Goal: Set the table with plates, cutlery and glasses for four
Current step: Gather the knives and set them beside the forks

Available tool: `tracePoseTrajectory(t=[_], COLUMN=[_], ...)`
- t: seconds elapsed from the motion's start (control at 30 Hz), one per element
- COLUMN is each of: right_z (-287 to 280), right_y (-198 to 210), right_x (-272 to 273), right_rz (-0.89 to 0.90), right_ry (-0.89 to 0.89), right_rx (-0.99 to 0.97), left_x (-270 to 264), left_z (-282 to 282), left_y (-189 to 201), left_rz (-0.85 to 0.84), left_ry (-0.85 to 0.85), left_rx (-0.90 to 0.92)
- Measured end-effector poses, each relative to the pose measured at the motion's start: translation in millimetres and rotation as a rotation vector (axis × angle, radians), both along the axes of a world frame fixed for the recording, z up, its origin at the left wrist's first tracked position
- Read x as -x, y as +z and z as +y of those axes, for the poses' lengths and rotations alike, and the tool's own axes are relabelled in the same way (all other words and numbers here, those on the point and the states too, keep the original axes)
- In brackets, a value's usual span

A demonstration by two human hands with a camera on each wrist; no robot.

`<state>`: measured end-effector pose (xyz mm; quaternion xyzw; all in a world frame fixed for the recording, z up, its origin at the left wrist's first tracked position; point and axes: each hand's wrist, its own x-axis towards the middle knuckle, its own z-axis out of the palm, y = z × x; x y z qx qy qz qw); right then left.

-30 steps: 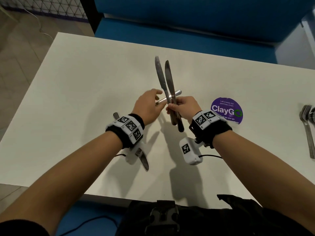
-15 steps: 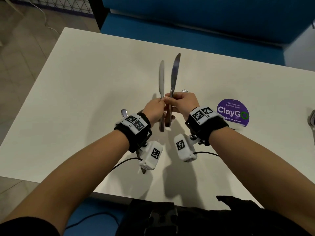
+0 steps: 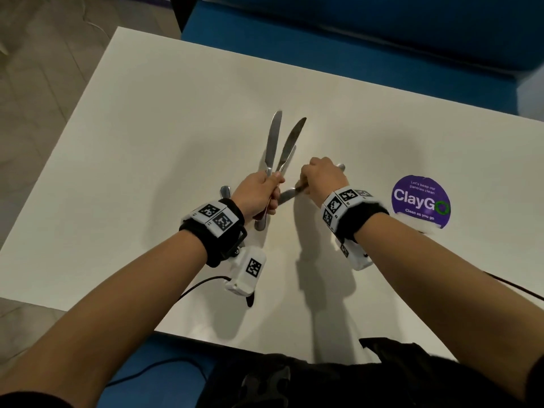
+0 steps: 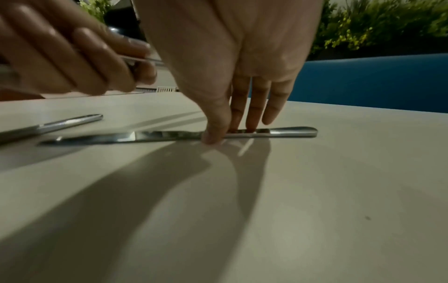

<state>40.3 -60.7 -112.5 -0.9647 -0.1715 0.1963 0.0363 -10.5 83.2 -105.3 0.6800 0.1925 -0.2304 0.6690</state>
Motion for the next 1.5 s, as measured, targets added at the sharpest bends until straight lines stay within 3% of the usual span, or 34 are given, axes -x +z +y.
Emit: tracePoseTrajectory(t=[0.27,0.4,0.57,0.7,0.8,0.93,1.03,1.17,1.23,1.5], right_z=[-2,-13,-18,27,61,93,112,134,144,153], right_y=[4,-1,13,34,42,42,34,7,0,-3], right_x=[3,10,11,24,35,38,41,59,67,71], right_rz=[0.091,0.045,-0.082,0.209,0.360,0.214,0.139,0.161,0.190,0.177], right_ry=[0.240,0.171,-0.381,-0.582,-0.632,-0.589,-0.677,-0.566,-0.512,-0.439], right_rx=[0.176,0.091,-0.328,-0.860,-0.954,-0.787,-0.748,-0.293,-0.169,-0.117], left_x=[-4,1,12,20,26,26,25,18,17,15], left_z=[5,10,14,13,18,49,85,126,140,152], left_y=[3,8,9,8,10,11,9,-3,-9,-19], left_rz=[-0.008,-0.051,-0.055,-0.019,-0.019,-0.010,-0.015,-0.045,-0.056,-0.096], left_ry=[0.125,0.202,0.297,0.245,0.218,0.196,0.143,0.001,-0.064,-0.255], left_rx=[-0.010,0.019,0.030,0.086,0.114,0.070,0.075,-0.068,-0.149,-0.365])
